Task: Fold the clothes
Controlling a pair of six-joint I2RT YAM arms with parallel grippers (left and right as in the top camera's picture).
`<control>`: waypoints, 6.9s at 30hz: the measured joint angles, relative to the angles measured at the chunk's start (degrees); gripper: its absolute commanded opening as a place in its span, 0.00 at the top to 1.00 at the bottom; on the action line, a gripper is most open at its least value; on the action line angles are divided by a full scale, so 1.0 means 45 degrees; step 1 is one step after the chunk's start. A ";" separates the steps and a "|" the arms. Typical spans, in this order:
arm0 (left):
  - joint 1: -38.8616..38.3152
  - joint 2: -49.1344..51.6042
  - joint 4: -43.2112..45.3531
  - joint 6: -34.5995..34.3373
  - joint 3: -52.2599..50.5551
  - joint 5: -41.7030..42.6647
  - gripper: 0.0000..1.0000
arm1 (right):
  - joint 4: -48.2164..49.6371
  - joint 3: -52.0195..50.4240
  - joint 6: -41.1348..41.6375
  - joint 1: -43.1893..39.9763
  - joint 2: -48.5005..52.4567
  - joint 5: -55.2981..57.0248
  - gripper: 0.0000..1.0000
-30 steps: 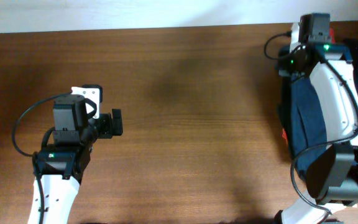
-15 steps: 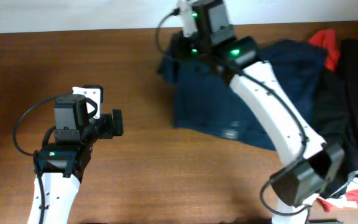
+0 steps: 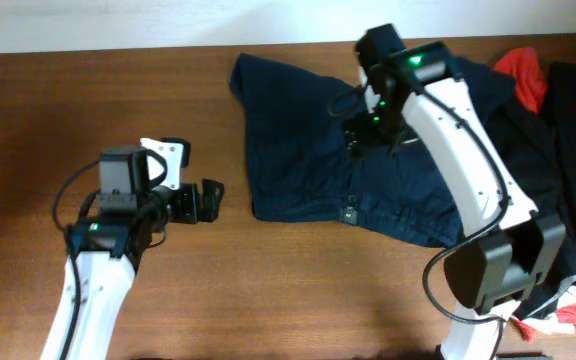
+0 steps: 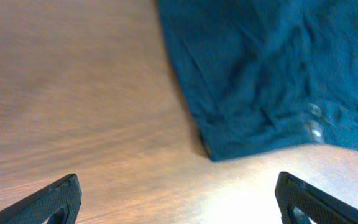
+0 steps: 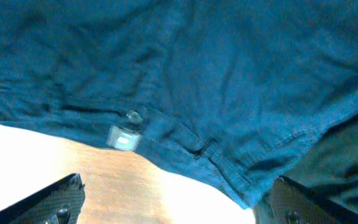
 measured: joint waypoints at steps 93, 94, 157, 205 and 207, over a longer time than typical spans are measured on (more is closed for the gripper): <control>0.0291 0.6713 0.3230 -0.5435 0.0223 0.0063 1.00 | 0.3959 -0.8597 0.4886 -0.2395 -0.3735 0.0223 0.16; 0.0500 0.6659 0.2113 -0.4789 0.0461 0.0952 1.00 | 0.4551 -0.8592 0.4512 -0.2395 -0.3735 -0.0005 0.16; 0.3274 0.5435 -0.7344 -0.1511 0.3521 -0.2254 0.09 | 0.1059 -0.5586 0.3332 -0.0763 0.0340 -0.2817 0.14; 0.3701 0.3021 -0.4595 -0.4974 -0.2560 -0.3759 1.00 | 0.8665 -1.4834 1.1565 0.0345 -0.4216 -0.4405 0.96; 0.3653 0.2137 -0.5746 -0.4119 -0.1943 -0.2968 0.99 | 0.7587 -1.4260 1.0559 -0.0549 -0.4906 -0.4362 0.96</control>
